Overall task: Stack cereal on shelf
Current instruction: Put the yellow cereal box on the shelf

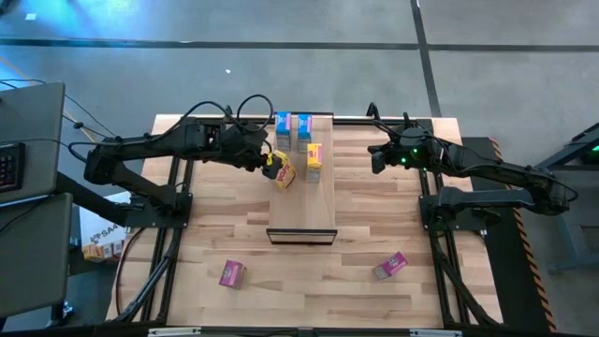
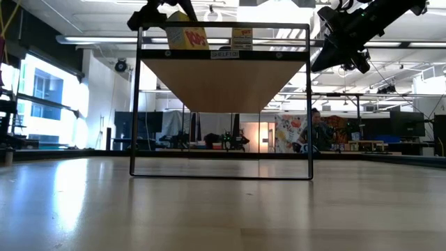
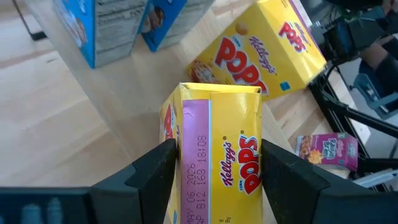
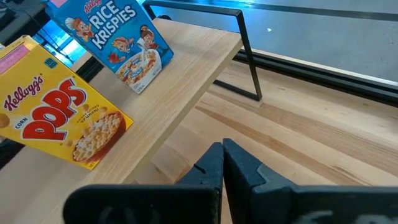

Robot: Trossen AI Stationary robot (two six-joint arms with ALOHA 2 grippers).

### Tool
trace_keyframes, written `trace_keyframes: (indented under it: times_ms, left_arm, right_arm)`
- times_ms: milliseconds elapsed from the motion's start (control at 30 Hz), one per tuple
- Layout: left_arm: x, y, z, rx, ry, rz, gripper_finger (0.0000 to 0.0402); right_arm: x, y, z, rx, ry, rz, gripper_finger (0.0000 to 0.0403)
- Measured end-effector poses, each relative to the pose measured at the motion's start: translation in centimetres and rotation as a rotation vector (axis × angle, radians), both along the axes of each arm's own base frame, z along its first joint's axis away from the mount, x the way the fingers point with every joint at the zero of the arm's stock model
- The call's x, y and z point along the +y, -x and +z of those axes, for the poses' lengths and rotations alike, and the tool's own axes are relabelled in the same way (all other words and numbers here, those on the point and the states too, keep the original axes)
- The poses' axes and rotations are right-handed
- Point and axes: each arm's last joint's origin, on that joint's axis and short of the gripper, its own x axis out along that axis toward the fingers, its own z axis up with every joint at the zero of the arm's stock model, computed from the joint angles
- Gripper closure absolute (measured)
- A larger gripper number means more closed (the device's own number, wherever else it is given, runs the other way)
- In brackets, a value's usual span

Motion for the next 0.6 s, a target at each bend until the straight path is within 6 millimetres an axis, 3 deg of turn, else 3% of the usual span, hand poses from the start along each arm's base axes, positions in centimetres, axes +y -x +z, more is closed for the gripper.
trace_keyframes:
  times_ms: [600]
  left_arm:
    - [0.18,-0.23,-0.30,0.007,-0.013,0.085,0.0190]
  right_arm:
    - [0.01,0.00,0.00,0.001,0.001,0.002,0.0402]
